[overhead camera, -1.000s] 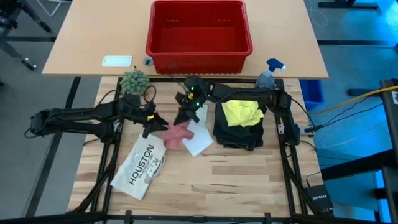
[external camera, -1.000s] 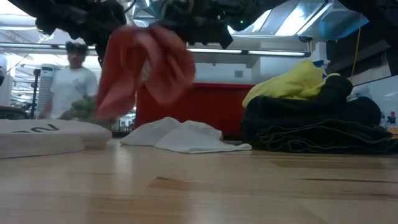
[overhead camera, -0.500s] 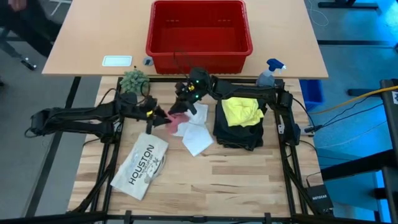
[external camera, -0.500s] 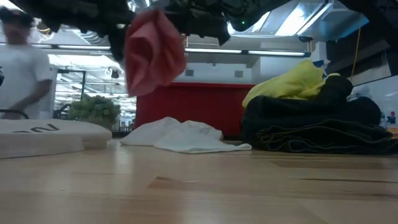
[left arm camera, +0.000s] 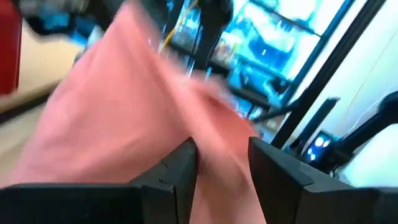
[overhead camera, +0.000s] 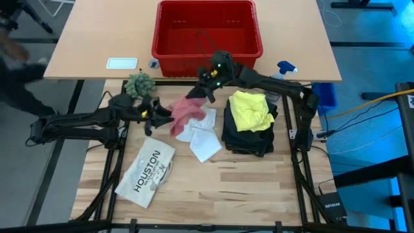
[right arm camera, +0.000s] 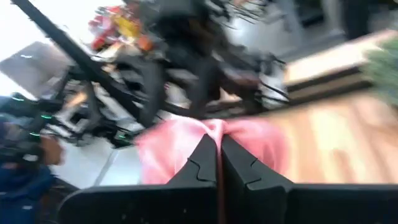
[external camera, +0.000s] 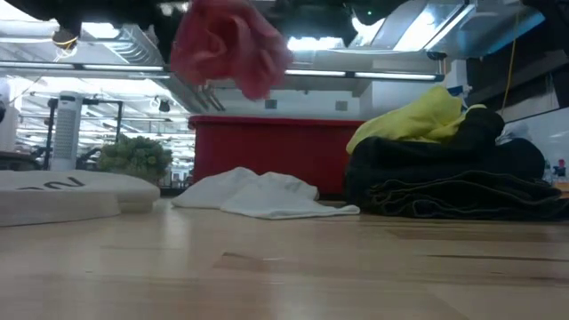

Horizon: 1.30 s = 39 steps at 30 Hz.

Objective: Fold laundry
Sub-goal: Stack the pink panty on the yellow shirt

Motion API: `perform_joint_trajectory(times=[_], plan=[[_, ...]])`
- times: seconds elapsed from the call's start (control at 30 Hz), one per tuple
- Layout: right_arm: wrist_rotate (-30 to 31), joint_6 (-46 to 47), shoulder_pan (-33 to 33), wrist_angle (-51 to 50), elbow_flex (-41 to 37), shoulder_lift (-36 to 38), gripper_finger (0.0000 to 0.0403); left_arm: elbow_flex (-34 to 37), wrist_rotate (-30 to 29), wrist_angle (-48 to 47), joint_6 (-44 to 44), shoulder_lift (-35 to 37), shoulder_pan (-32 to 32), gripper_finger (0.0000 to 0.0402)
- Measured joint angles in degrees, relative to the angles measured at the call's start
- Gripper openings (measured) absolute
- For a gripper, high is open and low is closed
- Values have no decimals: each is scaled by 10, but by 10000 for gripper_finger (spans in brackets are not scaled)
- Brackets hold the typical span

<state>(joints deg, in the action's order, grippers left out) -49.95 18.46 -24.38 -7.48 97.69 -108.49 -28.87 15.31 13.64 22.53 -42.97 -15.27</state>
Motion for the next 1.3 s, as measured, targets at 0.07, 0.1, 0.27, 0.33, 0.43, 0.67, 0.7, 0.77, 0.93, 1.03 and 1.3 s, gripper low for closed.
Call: perform_joint_trajectory(times=[0.07, 0.1, 0.27, 0.33, 0.43, 0.67, 0.7, 0.77, 0.93, 1.03, 1.3], plan=[[7, -24, -13, -47, 0, 8, 0, -6, 0, 0, 0, 13, 0, 132], [9, -35, -17, -69, 0, 13, 0, -10, 1, 0, 1, 17, 0, 132], [17, -90, -39, -153, -1, 56, 0, -20, 6, -1, 8, 35, 0, 132], [26, -105, -50, -177, -1, 78, 0, -20, 6, -9, 8, 37, 0, 132], [48, -120, -70, -202, -1, 108, 0, -20, 6, -28, 9, 37, 0, 132], [84, -129, -84, -247, 0, 147, 0, -20, 0, -75, 0, 32, 0, 132], [84, -129, -77, -252, 0, 147, 0, -20, -4, -84, -3, 31, 0, 132], [88, -129, -60, -261, 0, 147, 0, -18, -15, -93, -11, 28, 0, 132], [114, -140, -21, -263, 0, 147, 0, -16, -27, -101, -18, 20, -1, 132], [133, -140, -12, -262, 0, 147, 0, -16, -27, -103, -18, 19, -1, 132], [154, -147, -7, -258, 0, 147, 0, -16, -27, -108, 8, 19, 0, 132]])
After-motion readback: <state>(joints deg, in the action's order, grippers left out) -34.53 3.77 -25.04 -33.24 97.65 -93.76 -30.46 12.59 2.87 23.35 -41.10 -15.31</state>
